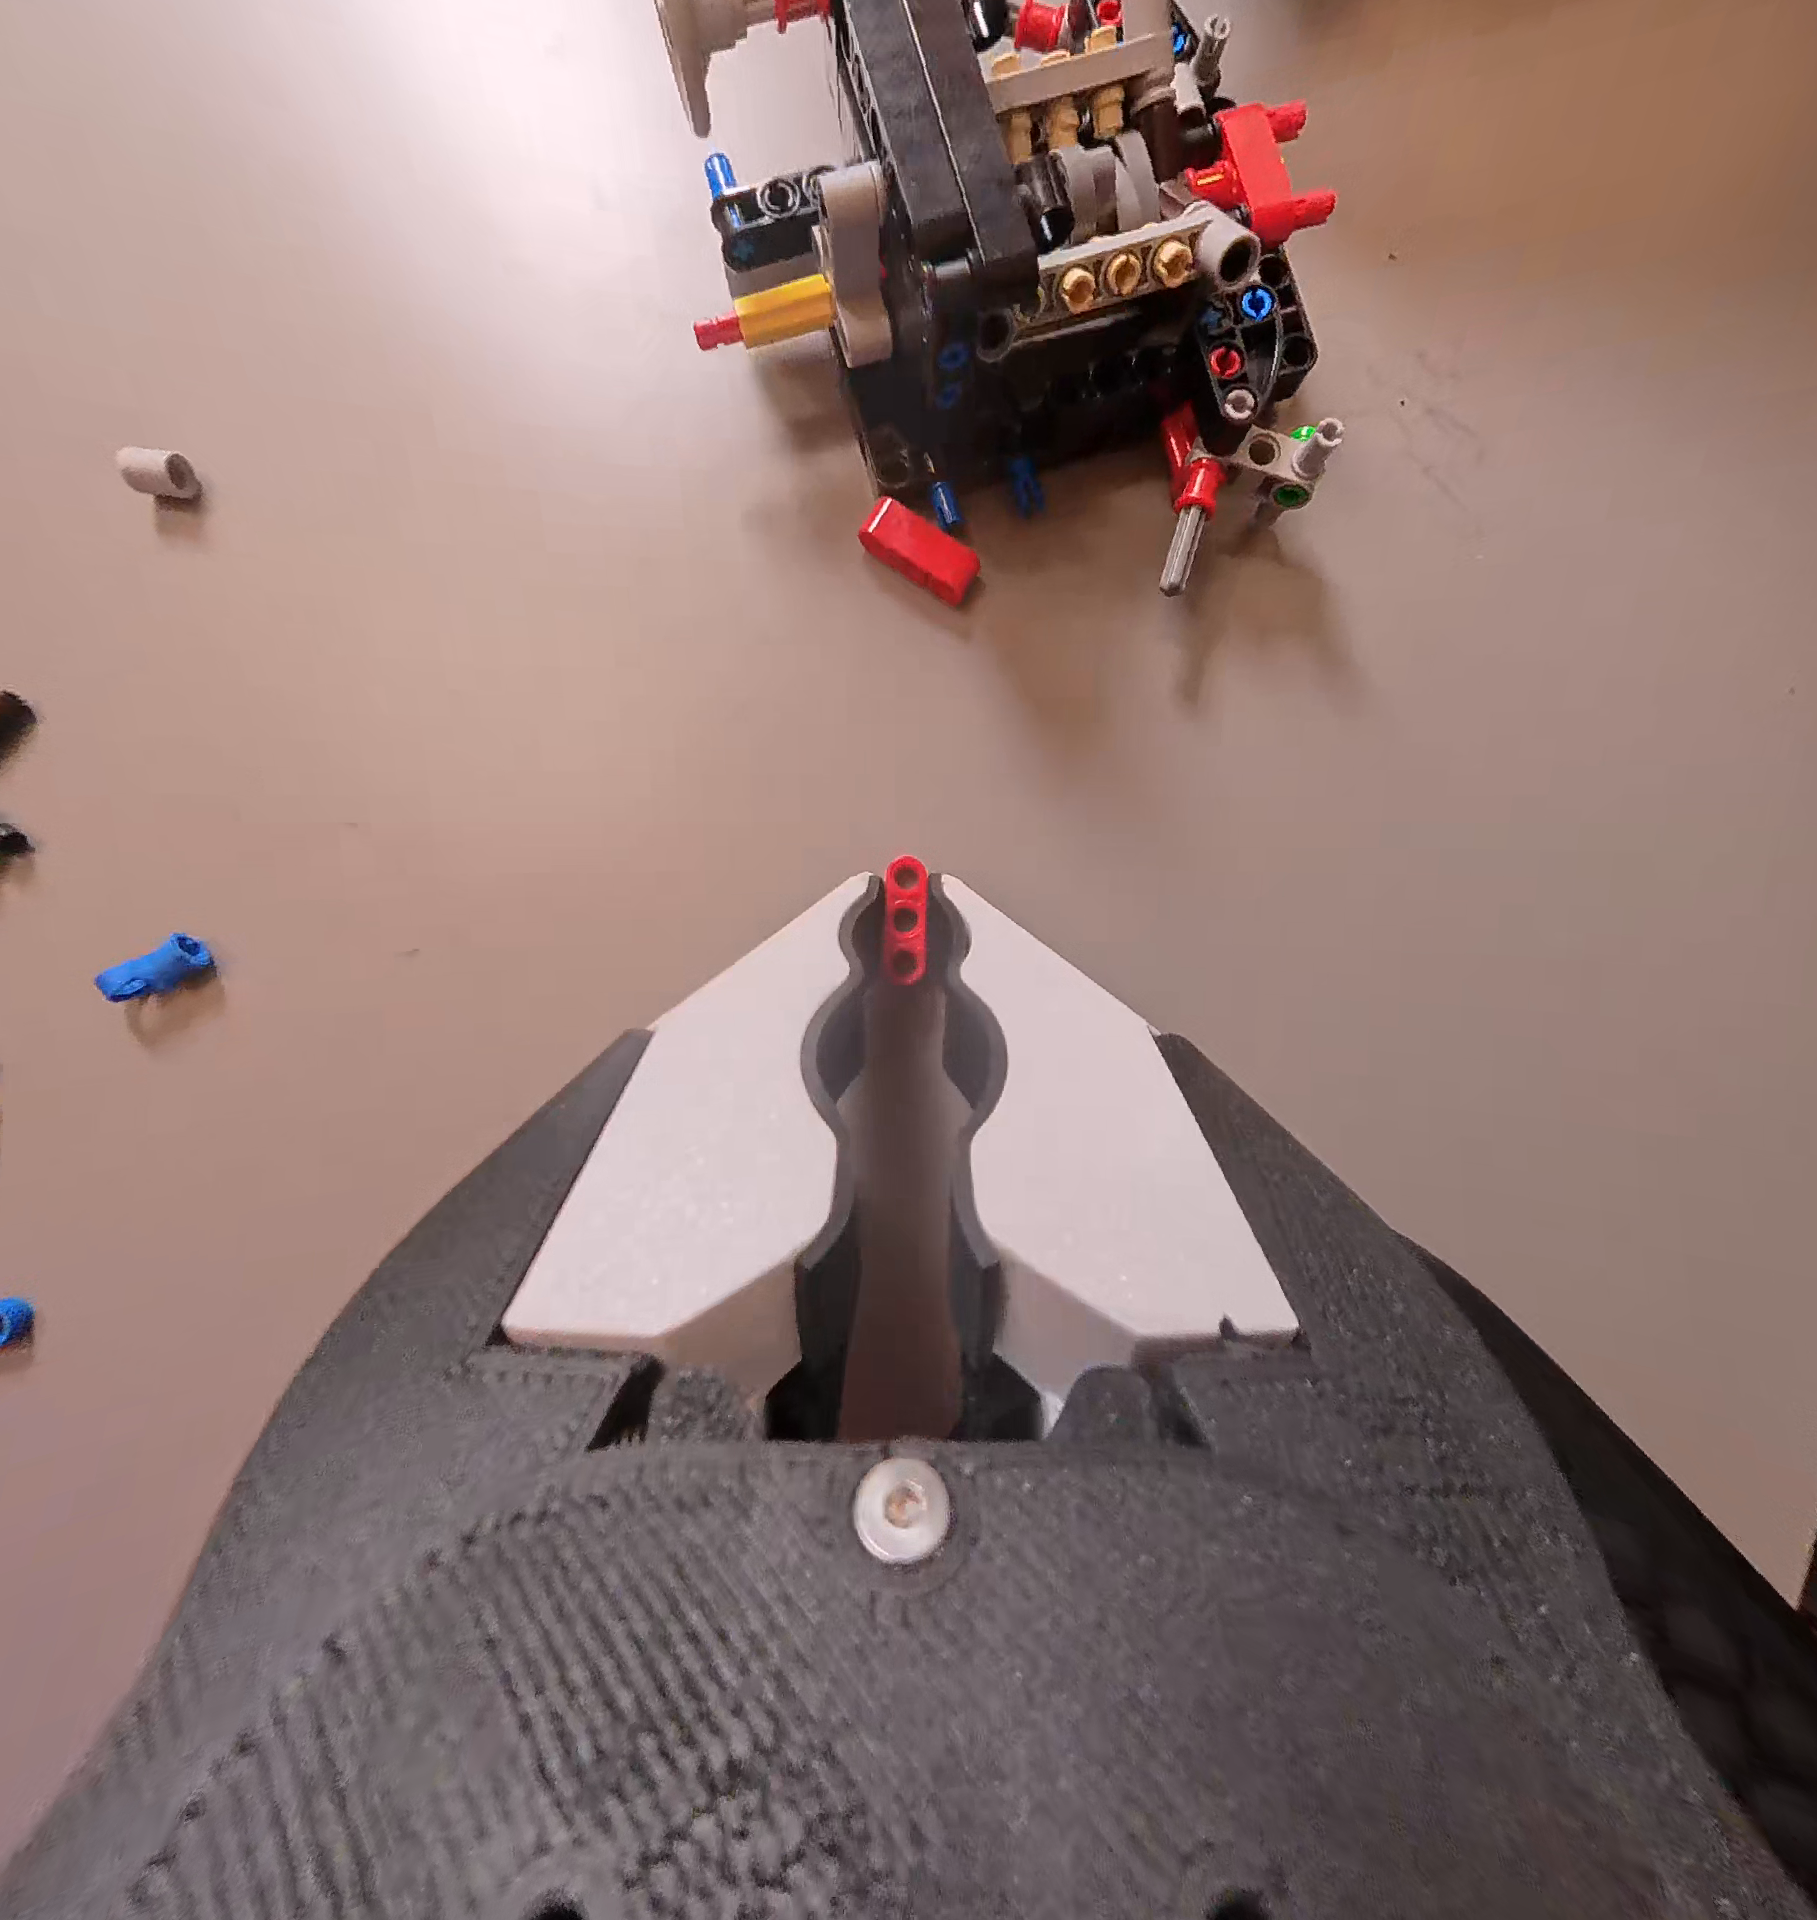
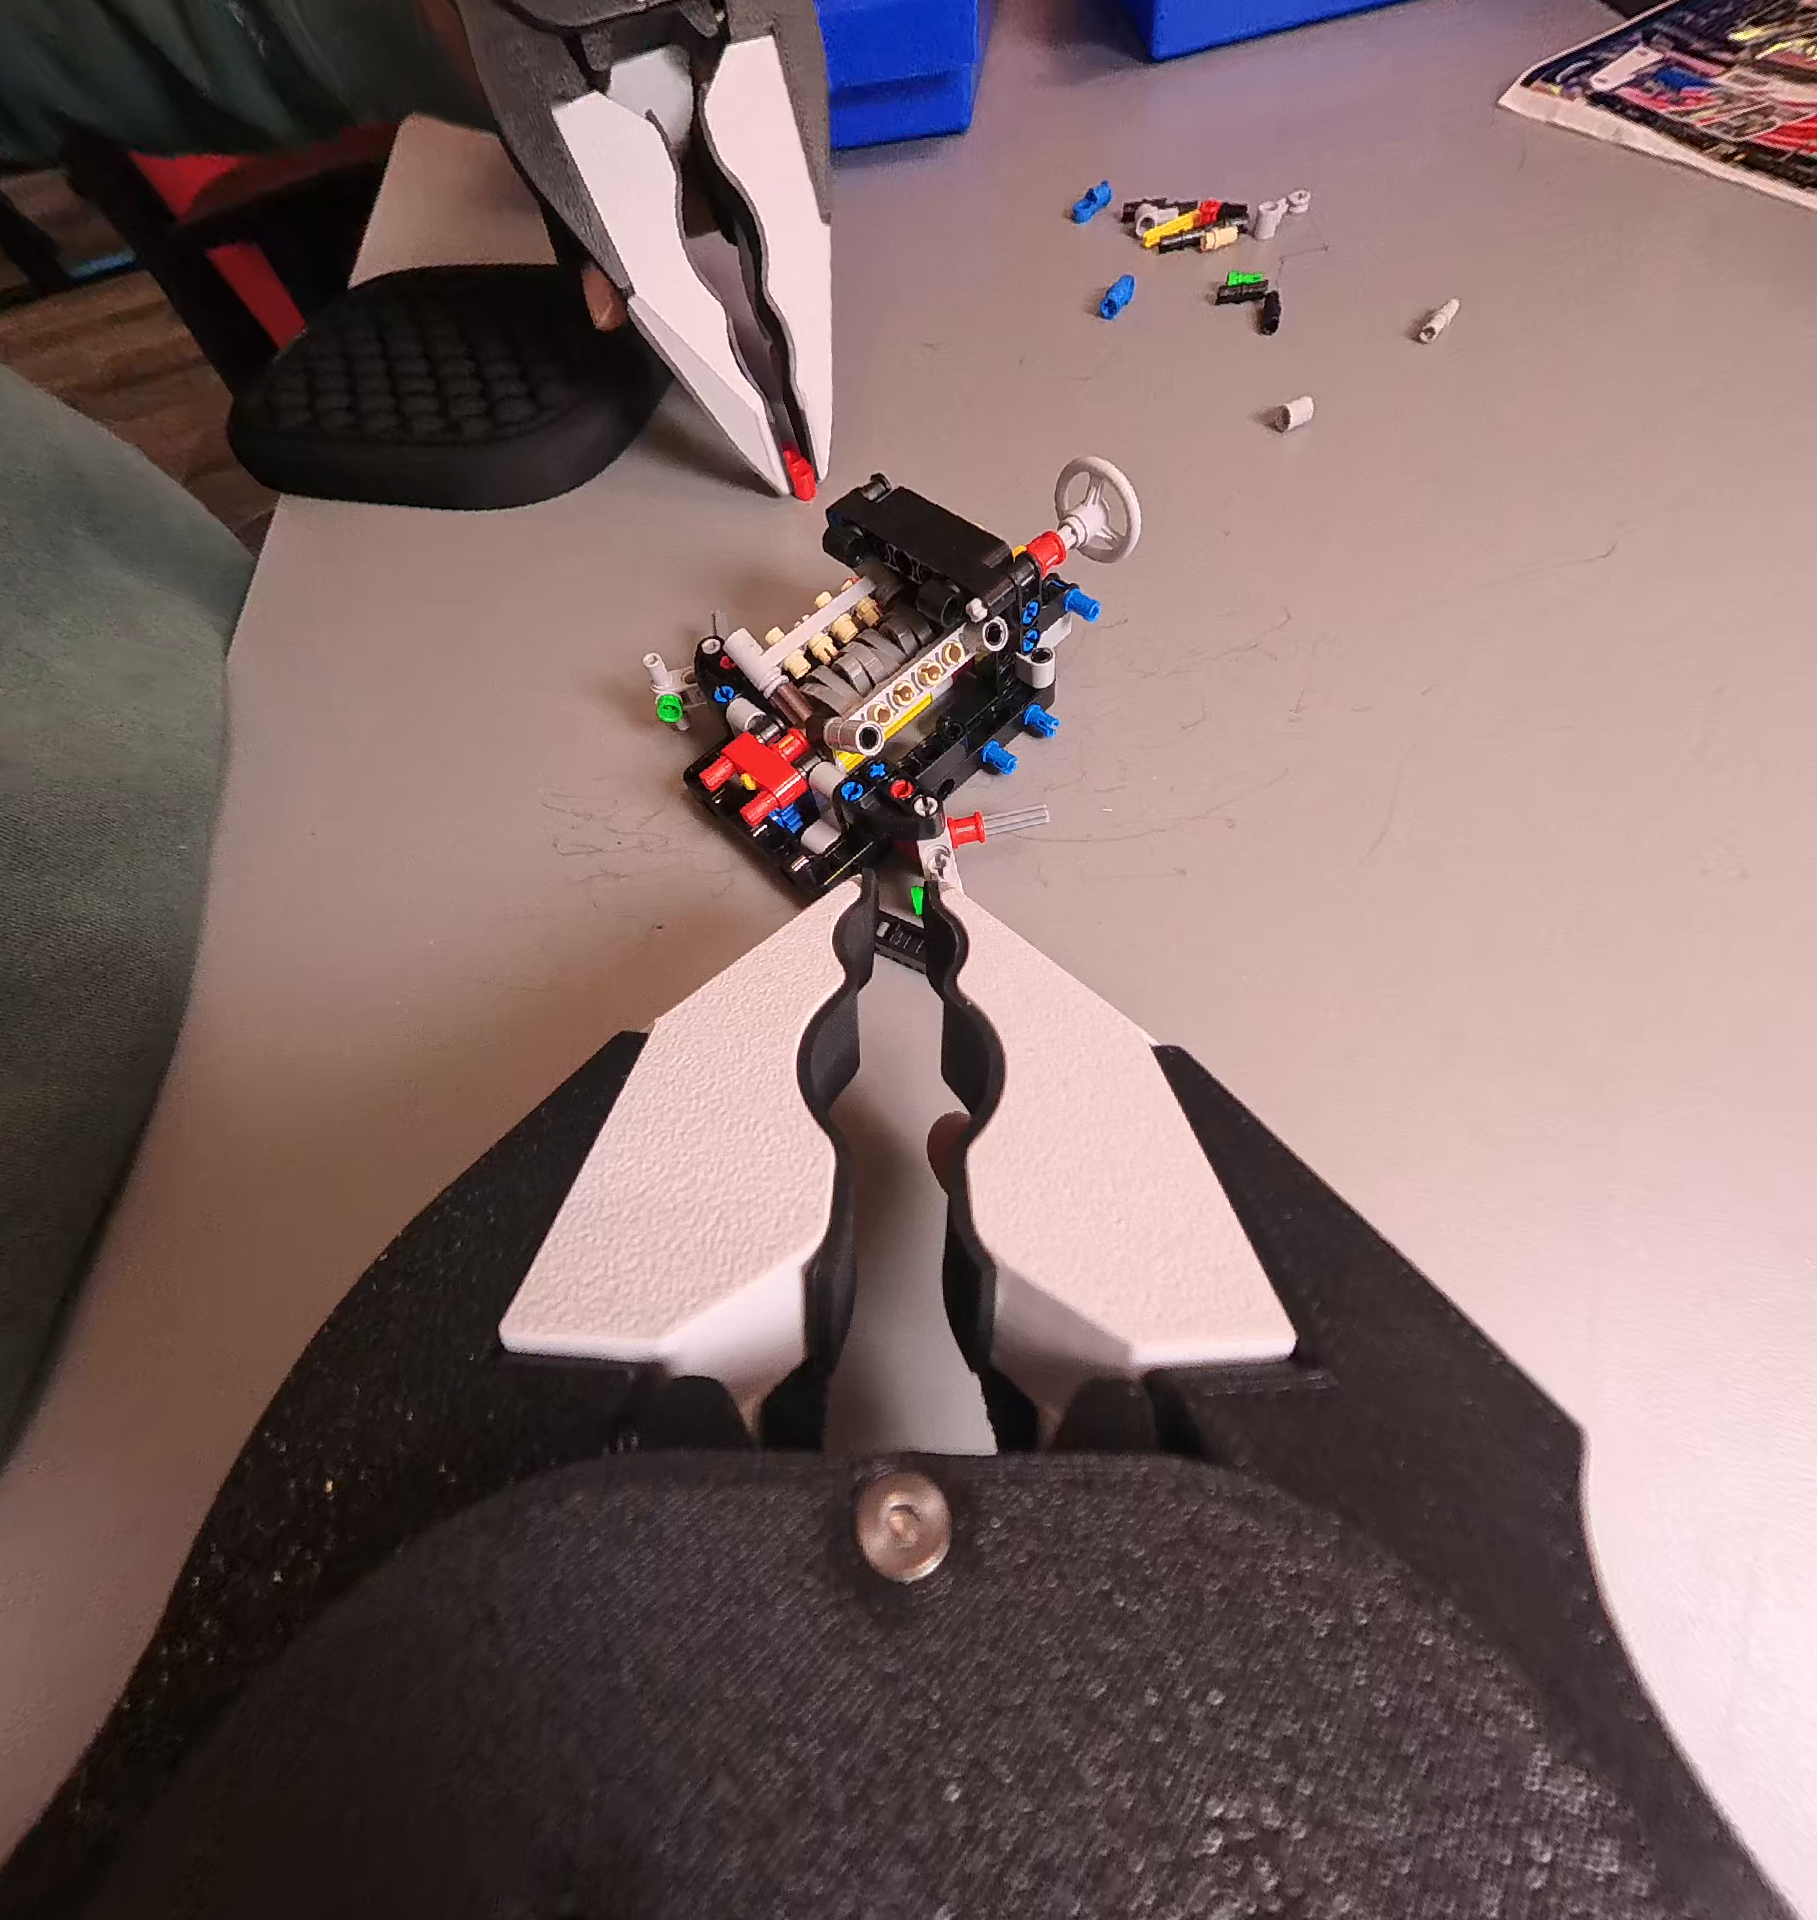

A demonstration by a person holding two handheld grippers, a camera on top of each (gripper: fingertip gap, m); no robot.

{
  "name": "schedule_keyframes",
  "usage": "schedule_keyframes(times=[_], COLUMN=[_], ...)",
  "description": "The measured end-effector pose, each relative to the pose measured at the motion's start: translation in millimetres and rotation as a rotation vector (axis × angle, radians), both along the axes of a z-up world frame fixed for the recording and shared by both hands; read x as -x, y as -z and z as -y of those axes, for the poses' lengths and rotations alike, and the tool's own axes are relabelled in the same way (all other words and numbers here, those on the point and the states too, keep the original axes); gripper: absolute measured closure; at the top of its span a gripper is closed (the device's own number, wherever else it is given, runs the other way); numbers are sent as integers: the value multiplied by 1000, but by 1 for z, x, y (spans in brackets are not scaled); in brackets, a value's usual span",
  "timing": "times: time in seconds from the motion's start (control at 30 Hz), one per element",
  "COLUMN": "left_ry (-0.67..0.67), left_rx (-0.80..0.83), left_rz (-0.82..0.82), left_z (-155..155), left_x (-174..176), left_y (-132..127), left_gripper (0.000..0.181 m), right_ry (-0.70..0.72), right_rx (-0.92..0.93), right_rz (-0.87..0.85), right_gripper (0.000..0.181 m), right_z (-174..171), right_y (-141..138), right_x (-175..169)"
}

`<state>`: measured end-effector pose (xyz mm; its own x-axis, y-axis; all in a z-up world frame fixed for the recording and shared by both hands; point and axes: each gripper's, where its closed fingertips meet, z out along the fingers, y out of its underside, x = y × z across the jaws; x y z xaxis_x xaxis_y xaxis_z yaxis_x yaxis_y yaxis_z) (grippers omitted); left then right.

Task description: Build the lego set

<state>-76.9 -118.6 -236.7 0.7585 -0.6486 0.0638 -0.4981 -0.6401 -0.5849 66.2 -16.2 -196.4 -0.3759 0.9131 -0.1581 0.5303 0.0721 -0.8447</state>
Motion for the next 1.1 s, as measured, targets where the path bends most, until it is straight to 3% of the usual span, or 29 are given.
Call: schedule_keyframes(times=[0.03, 0.17, 0.27, 0.4, 0.73, 0.87, 1.0, 1.1], left_ry=[1, -42, -25, 49, 43, 41, 32, 34], left_rx=[-19, -88, -121, -125, -156, -162, -181, -215], left_rz=[-4, 1, 239, 336, 330, 271, 274, 323], left_z=[0, -9, -18, -27, -55, -56, -57, -59], left_x=[0, 4, -28, -71, -96, -93, -89, -92], left_y=[0, -7, -49, -74, -61, -52, -54, -64], left_gripper=[176, 176, 176, 176, 176, 176, 176, 176], right_ry=[0, 4, 19, 6, -61, -94, -104, -120], right_rx=[1, -7, -41, -134, -190, -275, -305, -336], right_rz=[1, 7, 4, 20, 25, 58, 80, 86], right_gripper=[174, 174, 174, 166, 155, 175, 176, 176], right_z=[0, 0, -4, -8, 0, 4, 1, -3], right_y=[0, 2, 3, 12, 21, 26, 19, -2], right_x=[0, 1, 2, -1, 21, 25, 19, 11])
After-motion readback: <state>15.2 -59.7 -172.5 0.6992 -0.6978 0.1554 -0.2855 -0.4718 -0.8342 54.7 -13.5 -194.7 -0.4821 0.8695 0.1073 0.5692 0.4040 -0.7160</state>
